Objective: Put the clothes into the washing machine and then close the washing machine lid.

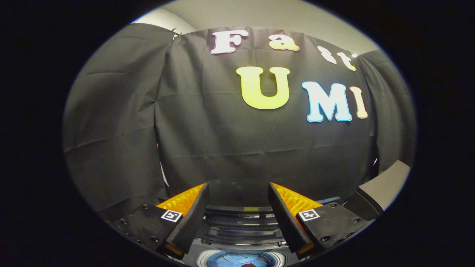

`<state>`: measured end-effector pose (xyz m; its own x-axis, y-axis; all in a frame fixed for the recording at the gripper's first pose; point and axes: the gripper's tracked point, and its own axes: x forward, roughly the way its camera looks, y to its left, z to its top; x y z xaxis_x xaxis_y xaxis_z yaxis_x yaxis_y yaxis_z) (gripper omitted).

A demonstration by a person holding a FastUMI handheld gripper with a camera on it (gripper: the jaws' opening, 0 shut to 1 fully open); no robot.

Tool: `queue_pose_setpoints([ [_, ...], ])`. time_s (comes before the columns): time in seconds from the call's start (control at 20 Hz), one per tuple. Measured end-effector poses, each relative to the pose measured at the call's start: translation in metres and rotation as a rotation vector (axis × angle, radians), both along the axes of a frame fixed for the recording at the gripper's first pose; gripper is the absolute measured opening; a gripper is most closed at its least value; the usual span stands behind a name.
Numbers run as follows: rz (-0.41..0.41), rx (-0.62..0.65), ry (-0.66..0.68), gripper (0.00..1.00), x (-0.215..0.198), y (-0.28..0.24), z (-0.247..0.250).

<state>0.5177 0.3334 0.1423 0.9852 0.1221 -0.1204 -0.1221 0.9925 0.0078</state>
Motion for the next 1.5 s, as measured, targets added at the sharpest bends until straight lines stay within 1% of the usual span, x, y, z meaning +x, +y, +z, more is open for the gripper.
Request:
queue_pose_setpoints([
  [0.1, 0.006, 0.015, 0.034, 0.98, 0.019, 0.006, -0.008],
  [0.4, -0.05, -0.016, 0.117, 0.98, 0.053, -0.004, -0.04],
  [0.5, -0.065, -0.022, 0.15, 0.98, 0.056, -0.01, -0.051],
  [0.6, -0.065, -0.019, 0.14, 0.99, 0.054, -0.01, -0.049],
  [0.8, -0.061, -0.02, 0.124, 0.99, 0.042, -0.011, -0.052],
  [0.95, -0.048, -0.019, 0.054, 0.98, 0.024, -0.009, -0.047],
  [1.05, -0.041, -0.024, 0.034, 0.98, 0.011, -0.009, -0.049],
  [1.5, -0.031, -0.032, 0.027, 0.98, -0.044, -0.011, -0.065],
])
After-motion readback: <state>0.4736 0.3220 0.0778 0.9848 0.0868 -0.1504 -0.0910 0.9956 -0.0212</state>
